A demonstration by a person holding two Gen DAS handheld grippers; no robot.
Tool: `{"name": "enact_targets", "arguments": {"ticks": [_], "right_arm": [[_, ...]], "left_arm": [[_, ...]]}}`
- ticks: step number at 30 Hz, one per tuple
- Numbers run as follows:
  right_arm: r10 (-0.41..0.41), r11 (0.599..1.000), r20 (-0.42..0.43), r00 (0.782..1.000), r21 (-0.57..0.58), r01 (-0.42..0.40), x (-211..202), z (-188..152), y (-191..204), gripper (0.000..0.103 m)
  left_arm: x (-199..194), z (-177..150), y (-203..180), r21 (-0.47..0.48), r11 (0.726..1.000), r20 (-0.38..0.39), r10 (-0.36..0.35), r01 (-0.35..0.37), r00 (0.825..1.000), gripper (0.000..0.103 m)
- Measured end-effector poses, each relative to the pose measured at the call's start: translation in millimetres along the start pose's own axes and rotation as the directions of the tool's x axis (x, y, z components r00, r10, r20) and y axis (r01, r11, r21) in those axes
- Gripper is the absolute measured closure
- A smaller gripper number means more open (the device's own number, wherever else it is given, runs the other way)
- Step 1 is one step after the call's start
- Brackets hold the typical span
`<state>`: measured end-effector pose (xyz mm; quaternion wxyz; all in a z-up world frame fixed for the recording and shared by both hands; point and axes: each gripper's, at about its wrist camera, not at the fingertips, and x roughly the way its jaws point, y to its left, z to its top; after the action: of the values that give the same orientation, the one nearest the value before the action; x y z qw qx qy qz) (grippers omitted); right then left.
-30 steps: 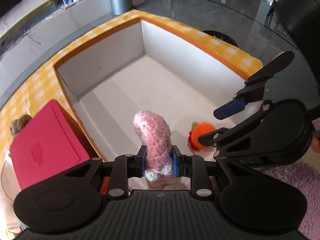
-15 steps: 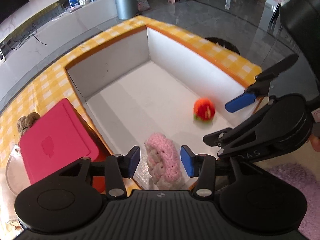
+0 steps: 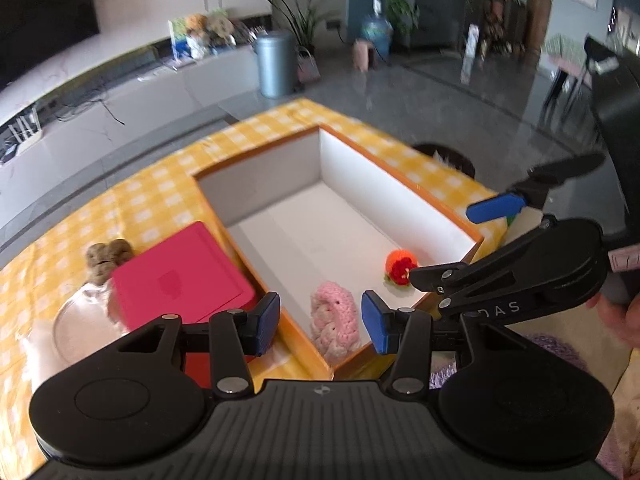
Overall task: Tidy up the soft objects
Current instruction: 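Withdraw both tools back toward the table, then grasp the brown cat-shaped sponge with the right tool while the left tool grasps the silver snack bag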
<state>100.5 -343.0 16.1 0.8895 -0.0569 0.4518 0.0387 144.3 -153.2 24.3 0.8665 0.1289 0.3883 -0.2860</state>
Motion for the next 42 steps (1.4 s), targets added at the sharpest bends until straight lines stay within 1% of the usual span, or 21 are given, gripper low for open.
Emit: {"name": "enact_targets", "arguments": {"ticks": [4,7,9,12,14,17,22,26,29,31,35,38,42], "right_arm": [[-0.001,0.998,0.117,0.993,0.059,-0.006,-24,-15,16,0.021],[0.002,0.993,0.191,0.982,0.115,-0.024,-35,-31,32,0.02],[0.015,0.985,0.238,0.971,0.162,-0.055,-41,-42,42,0.02],[0.046,0.967,0.286,0.957,0.227,-0.114,-47,-57,61,0.02],[0.047,0.959,0.304,0.952,0.253,-0.128,-48,-68,76,0.018],[0.027,0.958,0.316,0.948,0.261,-0.114,-47,-80,99,0.017],[-0.002,0.966,0.341,0.94,0.243,-0.086,-45,-97,131,0.015],[0.006,0.974,0.321,0.947,0.213,-0.079,-40,-108,148,0.014],[0.013,0.982,0.297,0.955,0.178,-0.069,-33,-111,157,0.014],[0.03,0.984,0.282,0.959,0.16,-0.078,-30,-112,162,0.014],[0.054,0.983,0.268,0.962,0.154,-0.098,-23,-110,170,0.014],[0.067,0.984,0.252,0.966,0.141,-0.105,-18,-108,177,0.014],[0.125,0.977,0.217,0.968,0.146,-0.159,-9,-103,185,0.013]], "left_arm": [[-31,-17,8,-0.039,0.999,0.064,0.031,-0.028,0.997,0.048],[-51,-33,19,-0.073,0.995,0.104,0.076,-0.068,0.992,0.048],[-64,-45,25,-0.099,0.991,0.126,0.106,-0.094,0.986,0.048],[-78,-65,38,-0.142,0.982,0.135,0.14,-0.12,0.981,0.048],[-85,-79,46,-0.168,0.975,0.13,0.169,-0.147,0.977,0.048],[-96,-99,56,-0.206,0.959,0.128,0.222,-0.193,0.967,0.048],[-110,-134,73,-0.281,0.932,0.122,0.273,-0.23,0.954,0.048],[-119,-168,86,-0.335,0.908,0.104,0.302,-0.252,0.948,0.048],[-121,-188,94,-0.375,0.89,0.089,0.313,-0.259,0.946,0.048],[-123,-200,99,-0.396,0.881,0.079,0.315,-0.26,0.946,0.048],[-124,-210,107,-0.422,0.868,0.065,0.317,-0.262,0.946,0.048],[-125,-217,114,-0.437,0.862,0.069,0.317,-0.257,0.946,0.048],[-121,-218,123,-0.454,0.851,0.065,0.326,-0.263,0.943,0.048]]}}
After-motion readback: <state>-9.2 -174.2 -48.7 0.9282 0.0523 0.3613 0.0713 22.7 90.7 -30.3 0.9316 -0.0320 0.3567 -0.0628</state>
